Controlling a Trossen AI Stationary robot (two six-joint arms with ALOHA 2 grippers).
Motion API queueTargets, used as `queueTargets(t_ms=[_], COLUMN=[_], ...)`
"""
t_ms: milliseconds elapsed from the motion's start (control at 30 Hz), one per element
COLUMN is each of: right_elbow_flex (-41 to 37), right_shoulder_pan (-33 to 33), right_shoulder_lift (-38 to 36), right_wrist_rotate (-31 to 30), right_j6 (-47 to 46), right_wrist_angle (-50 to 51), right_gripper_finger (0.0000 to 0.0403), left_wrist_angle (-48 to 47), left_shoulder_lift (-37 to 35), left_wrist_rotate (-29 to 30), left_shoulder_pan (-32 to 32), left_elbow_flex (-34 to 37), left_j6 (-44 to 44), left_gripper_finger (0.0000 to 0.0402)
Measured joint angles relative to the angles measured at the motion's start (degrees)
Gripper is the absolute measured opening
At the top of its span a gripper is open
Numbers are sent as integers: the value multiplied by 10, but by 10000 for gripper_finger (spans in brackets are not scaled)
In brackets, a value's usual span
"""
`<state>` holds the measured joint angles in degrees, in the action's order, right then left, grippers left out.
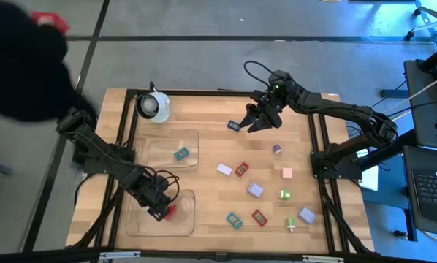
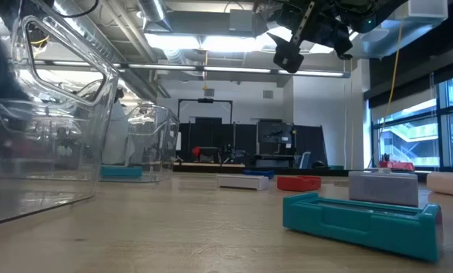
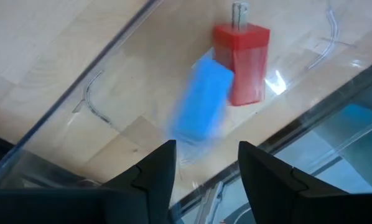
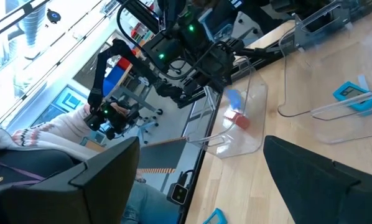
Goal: Pick & Place Office items
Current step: Put the dark blue timer into the top transparent bin
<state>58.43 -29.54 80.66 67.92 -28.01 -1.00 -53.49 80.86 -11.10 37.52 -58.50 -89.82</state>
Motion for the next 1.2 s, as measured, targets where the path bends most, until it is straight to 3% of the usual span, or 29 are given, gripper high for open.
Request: queueTargets(t_ms=[167, 400, 500, 700, 767, 1033, 1200], right_elbow_flex=[0, 0, 0, 0, 0, 0, 0], right_shoulder_pan=[0, 0, 2, 30, 40, 81, 85], right_shoulder_lift=[0, 0, 0, 4, 13, 78, 117], right_wrist_rotate=[-21, -135, -218, -512, -560, -570, -621], right_j6=[1, 42, 104, 250, 259, 269, 270], right_wrist_angle=[2, 7, 34, 147, 178, 190, 191], right_gripper_finger=[346, 346, 346, 346, 346, 346, 345], left_wrist_angle=[-6, -57, -70, -70, -70, -70, -69], left_shoulder_lift=[0, -4, -4, -4, -4, -4, -5], left_wrist_rotate=[-1, 63, 113, 256, 300, 458, 522], left_shoulder_pan=[-9, -40, -57, -93, -110, -183, -213], left_elbow_flex=[-10, -85, -126, -194, -213, -277, -299], left_j6=[8, 87, 139, 277, 320, 450, 494], left_gripper_finger=[184, 177, 175, 177, 177, 178, 179])
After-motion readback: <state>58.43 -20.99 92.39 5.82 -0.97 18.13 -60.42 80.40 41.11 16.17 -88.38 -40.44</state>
